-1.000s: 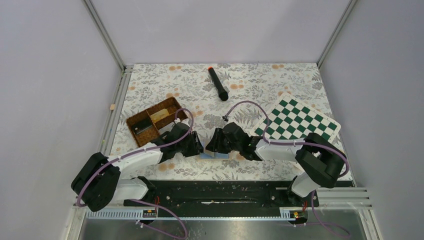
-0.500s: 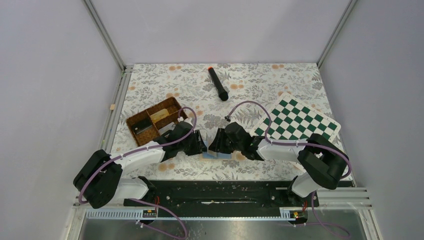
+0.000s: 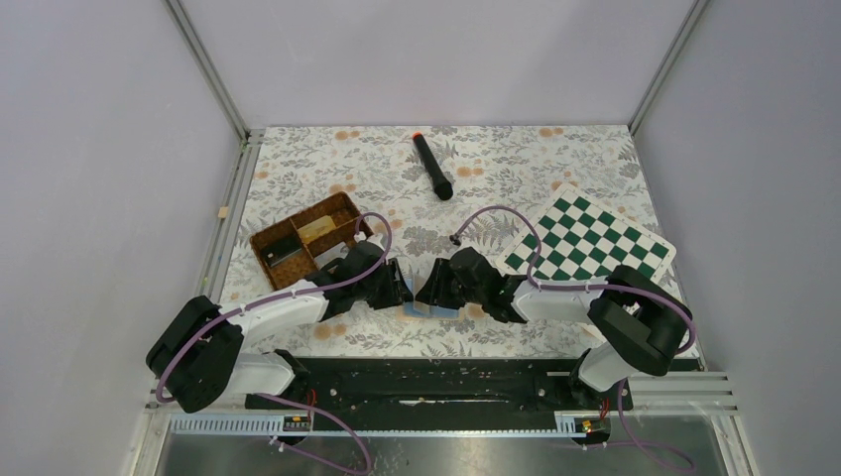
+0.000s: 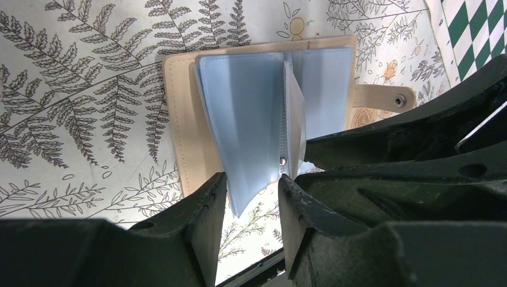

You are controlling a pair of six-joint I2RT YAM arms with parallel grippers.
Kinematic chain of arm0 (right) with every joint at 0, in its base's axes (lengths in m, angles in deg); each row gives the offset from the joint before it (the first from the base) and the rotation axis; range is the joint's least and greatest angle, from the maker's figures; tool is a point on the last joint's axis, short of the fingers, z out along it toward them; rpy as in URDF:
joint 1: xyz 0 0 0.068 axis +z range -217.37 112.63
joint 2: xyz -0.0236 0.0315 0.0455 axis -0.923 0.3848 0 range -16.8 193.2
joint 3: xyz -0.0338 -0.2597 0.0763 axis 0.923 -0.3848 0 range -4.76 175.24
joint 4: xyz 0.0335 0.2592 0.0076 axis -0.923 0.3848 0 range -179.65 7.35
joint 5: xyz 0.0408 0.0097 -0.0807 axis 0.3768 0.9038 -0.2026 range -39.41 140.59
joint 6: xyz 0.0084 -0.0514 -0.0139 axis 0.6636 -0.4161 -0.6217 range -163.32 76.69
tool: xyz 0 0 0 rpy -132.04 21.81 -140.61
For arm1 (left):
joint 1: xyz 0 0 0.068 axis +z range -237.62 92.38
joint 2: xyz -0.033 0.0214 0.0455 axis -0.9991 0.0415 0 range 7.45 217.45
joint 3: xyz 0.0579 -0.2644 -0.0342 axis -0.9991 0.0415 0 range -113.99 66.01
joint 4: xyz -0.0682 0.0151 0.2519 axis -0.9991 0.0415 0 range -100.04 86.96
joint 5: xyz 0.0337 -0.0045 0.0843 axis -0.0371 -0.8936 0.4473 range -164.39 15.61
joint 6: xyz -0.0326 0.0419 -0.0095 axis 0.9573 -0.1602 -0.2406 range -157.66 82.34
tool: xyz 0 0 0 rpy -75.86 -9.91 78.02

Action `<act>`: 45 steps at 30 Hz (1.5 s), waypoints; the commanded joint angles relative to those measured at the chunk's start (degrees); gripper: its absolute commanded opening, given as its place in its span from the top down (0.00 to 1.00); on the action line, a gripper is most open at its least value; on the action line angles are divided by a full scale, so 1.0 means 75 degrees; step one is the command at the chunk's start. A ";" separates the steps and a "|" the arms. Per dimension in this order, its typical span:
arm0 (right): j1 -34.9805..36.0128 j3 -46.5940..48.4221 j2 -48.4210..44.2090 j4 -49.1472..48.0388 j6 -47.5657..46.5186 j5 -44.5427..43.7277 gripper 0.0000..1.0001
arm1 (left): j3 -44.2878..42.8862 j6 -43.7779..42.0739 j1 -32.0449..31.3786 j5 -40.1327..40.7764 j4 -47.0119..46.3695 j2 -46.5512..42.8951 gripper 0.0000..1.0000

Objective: Take the credit cards out of the card holder
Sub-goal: Remove the credit card from the card holder.

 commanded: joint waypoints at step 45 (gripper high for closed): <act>-0.0120 -0.0327 -0.1038 -0.0165 0.0147 -0.0457 0.34 | -0.0767 -0.0014 -0.0450 -0.0367 -0.0129 0.0027 0.62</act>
